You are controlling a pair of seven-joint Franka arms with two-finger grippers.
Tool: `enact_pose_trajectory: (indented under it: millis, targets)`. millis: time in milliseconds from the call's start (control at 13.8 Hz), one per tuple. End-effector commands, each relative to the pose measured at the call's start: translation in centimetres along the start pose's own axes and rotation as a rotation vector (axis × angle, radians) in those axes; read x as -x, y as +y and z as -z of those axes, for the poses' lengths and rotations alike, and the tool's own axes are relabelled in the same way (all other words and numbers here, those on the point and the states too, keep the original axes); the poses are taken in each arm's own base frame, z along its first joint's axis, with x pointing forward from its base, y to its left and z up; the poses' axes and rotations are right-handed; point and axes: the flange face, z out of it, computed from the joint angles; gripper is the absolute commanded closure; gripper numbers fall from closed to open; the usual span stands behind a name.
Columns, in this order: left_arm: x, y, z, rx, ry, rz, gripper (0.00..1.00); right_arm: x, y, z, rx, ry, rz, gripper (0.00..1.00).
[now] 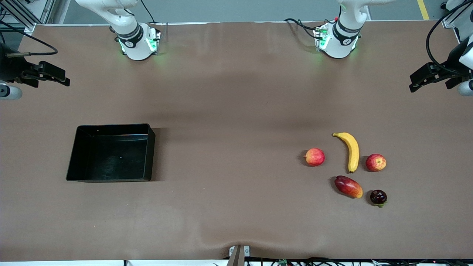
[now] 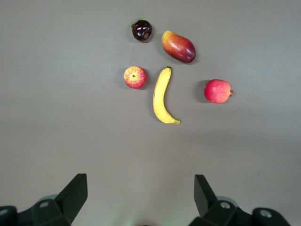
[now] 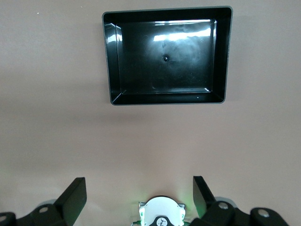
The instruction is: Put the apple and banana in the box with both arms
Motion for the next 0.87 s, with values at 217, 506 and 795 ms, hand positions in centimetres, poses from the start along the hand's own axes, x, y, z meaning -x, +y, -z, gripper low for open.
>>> enact_pose_trajectory:
  millis: [217,506,795]
  targets:
    - [-1.3,-1.0,-0.5,-0.017,-0.015,-0.003,0.00,0.0,0.3,-1.0,0.007,-0.020,-0.008,0.00]
    - [-4.1,-2.1,-5.4,-0.022,-0.088,0.028,0.00,0.0,0.2,-1.1,0.008,-0.023,-0.005,0.00]
    - [-6.2,-3.7,-13.4,-0.013,-0.049,0.053,0.00,0.0,0.2,-1.1,0.008,-0.023,-0.005,0.00]
